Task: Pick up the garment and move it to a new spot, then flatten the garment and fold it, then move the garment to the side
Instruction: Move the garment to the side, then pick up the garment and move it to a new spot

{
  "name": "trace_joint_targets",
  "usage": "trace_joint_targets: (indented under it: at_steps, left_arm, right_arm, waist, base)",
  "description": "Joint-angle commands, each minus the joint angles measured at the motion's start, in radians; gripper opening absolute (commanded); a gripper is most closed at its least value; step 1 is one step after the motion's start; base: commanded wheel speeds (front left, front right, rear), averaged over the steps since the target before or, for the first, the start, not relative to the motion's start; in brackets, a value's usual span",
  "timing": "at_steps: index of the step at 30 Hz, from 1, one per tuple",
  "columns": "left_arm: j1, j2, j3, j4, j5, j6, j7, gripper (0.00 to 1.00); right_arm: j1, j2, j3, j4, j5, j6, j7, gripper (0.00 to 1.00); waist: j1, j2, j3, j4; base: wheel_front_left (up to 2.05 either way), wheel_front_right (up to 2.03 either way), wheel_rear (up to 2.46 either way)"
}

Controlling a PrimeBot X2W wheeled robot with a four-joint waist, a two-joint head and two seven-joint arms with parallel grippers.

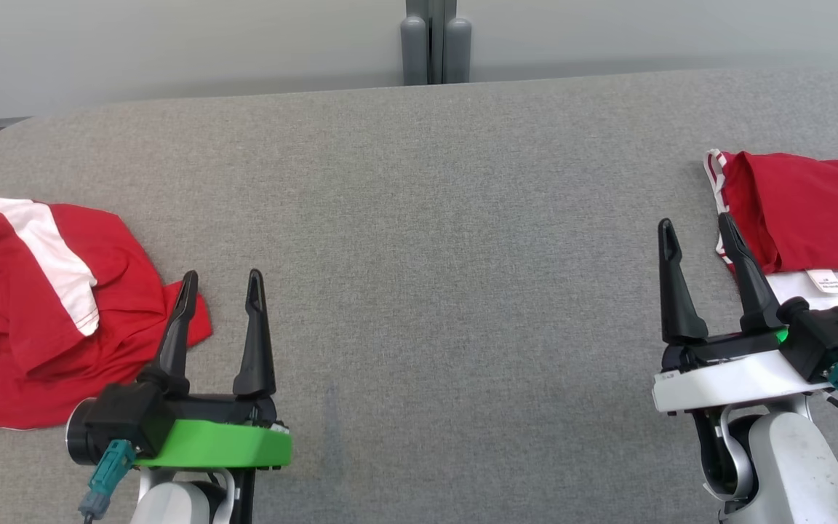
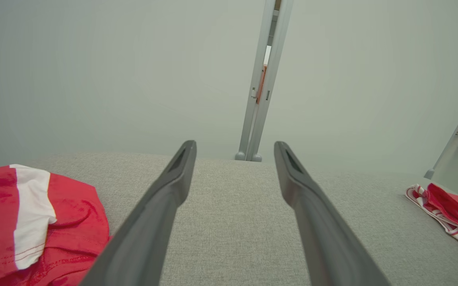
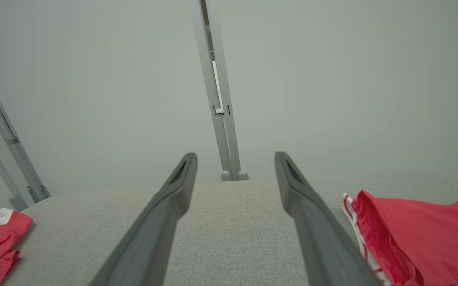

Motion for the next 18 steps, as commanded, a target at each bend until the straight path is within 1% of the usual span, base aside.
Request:
trace_joint_targets:
  at_steps: [1,7,11,18]
  left_arm:
    - [0.013,0.001,0.004,0.002,-0.003,0.004,0.0,1.0]
    - [0.016,0.001,-0.004,0.008,-0.005,0.008,0.0,1.0]
    - [0.014,0.001,-0.006,0.013,-0.001,0.008,0.0,1.0]
    - [0.008,0.001,-0.011,0.023,-0.002,0.006,0.0,1.0]
  right_arm:
    - [0.016,0.0,-0.003,-0.005,0.009,0.0,-0.003,1.0]
    - [0.012,0.001,-0.019,0.007,0.019,0.0,-0.003,1.0]
    - [0.018,0.001,-0.026,0.036,-0.013,0.0,-0.003,1.0]
    - [0.014,0.001,-0.017,0.053,-0.019,0.0,-0.003,1.0]
  waist:
    - [0.0,0.0,-0.002,0.0]
    - [0.0,0.0,-0.006,-0.003]
    - [0.0,0.0,-0.005,-0.005]
    - [0.0,0.0,-0.004,0.007]
  base:
    - [0.0,0.0,0.0]
    - [0.0,0.0,0.0]
    - [0.0,0.0,0.0]
    - [0.0,0.0,0.0]
